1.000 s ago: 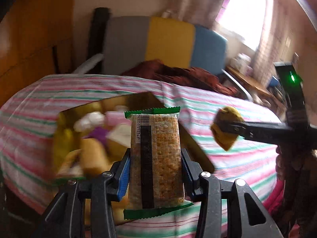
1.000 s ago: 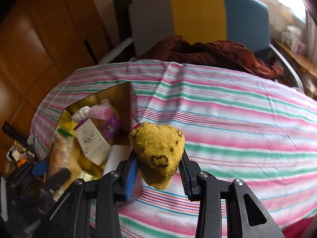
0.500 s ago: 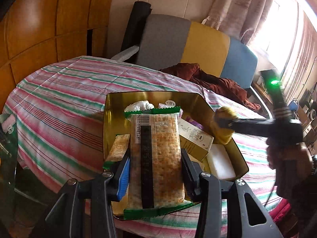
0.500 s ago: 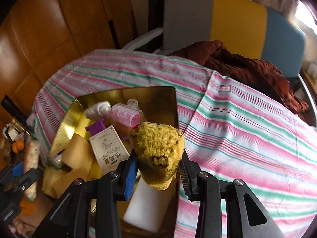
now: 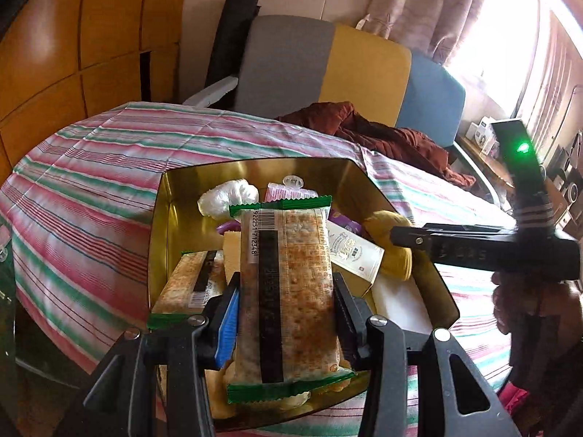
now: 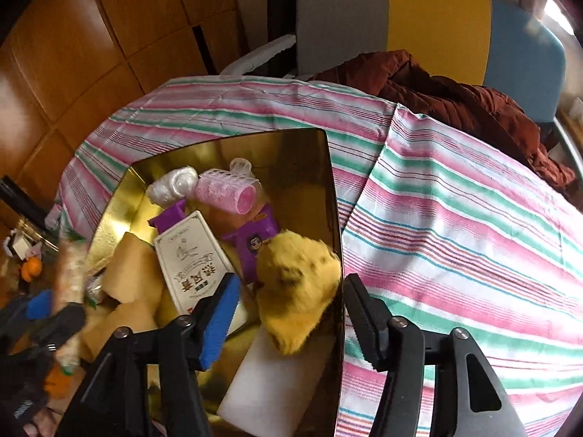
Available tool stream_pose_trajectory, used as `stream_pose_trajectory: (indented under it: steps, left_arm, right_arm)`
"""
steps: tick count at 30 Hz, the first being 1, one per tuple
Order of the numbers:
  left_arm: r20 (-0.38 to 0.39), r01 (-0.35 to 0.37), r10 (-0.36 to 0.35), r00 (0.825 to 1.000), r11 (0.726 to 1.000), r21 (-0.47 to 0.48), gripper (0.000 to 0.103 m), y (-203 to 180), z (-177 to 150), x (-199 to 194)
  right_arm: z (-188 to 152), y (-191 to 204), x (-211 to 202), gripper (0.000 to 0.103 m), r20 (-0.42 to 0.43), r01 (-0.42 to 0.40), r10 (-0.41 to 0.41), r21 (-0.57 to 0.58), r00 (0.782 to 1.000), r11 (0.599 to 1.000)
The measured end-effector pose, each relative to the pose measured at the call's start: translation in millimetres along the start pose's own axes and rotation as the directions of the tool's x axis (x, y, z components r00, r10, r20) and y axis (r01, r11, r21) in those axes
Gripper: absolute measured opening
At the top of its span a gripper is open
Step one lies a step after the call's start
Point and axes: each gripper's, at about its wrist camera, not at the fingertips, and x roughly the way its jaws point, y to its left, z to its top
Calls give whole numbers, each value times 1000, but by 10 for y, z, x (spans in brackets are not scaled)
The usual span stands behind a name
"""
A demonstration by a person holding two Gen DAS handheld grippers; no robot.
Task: Organize objects
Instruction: 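Carry the plush to the tray and release it with the right tool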
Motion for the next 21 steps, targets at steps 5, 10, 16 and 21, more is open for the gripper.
stream_pose_trajectory:
  steps: [5, 10, 16, 21]
  left_arm:
    - [-18, -11, 11, 1000, 1000, -19, 46, 15, 45, 143]
    - [-56, -31, 29, 998, 999, -32, 46, 24, 132, 386]
    - [-69, -65, 64, 996, 998, -15, 47, -10, 194, 562]
    - [-68, -66, 66, 996, 998, 4, 48, -57, 183, 534]
  right_arm:
    - [-47, -8, -92, 63, 21, -21, 21, 21, 1000, 1000]
    - [-131, 10, -147, 63, 24, -41, 41, 32, 999, 999]
    - [-226, 73, -195, 63, 30, -48, 48, 26, 998, 998]
    - [-274, 76, -210, 63, 33, -50, 49, 30, 998, 998]
